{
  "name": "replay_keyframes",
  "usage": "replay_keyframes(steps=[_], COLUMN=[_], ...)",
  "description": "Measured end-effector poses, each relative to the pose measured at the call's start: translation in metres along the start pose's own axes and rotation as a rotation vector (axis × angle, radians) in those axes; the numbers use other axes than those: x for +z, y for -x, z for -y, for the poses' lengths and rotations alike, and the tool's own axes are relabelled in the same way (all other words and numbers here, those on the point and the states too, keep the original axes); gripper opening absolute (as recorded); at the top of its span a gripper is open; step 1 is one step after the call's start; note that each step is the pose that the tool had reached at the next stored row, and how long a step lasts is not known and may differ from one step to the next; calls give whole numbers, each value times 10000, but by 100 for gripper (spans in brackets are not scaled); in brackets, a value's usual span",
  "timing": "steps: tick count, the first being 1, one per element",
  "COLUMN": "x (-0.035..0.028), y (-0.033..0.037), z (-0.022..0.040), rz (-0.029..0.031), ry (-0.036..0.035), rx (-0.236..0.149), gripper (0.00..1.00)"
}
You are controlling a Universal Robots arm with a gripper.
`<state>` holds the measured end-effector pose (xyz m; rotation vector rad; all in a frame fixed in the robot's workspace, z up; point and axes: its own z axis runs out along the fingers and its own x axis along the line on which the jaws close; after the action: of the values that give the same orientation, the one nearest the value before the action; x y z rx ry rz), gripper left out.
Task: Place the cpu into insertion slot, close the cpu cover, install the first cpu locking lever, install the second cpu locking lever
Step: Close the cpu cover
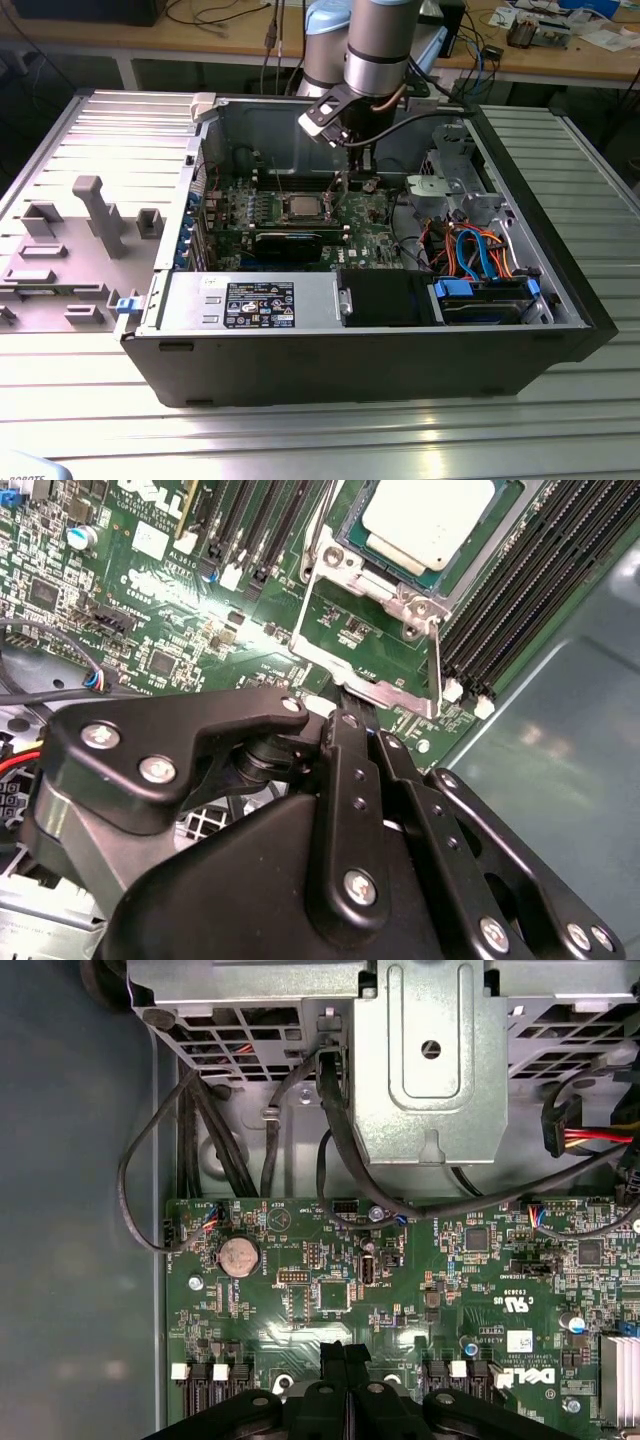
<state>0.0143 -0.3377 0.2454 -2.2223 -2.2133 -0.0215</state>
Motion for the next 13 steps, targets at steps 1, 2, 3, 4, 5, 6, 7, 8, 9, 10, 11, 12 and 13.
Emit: replay_keyframes(steps=[1, 2, 3, 4, 5, 6, 7, 8, 9, 10, 11, 12, 13], x=[0, 0, 0, 0, 0, 0, 0, 0, 0, 0, 0, 0, 1], y=[0, 0, 0, 0, 0, 0, 0, 0, 0, 0, 0, 0, 0], z=[6, 15, 19, 24, 27, 33, 36, 40, 47, 50, 52, 54, 56], rz=[1, 0, 1, -1, 0, 1, 1, 1, 0, 0, 0, 0, 0], ry=[0, 0, 0, 0, 0, 0, 0, 0, 0, 0, 0, 0, 0], rx=[0, -1, 0, 0, 0, 0, 0, 0, 1, 0, 0, -1, -1], gripper=[11, 11, 11, 11, 11, 11, 11, 11, 11, 11, 11, 11, 11])
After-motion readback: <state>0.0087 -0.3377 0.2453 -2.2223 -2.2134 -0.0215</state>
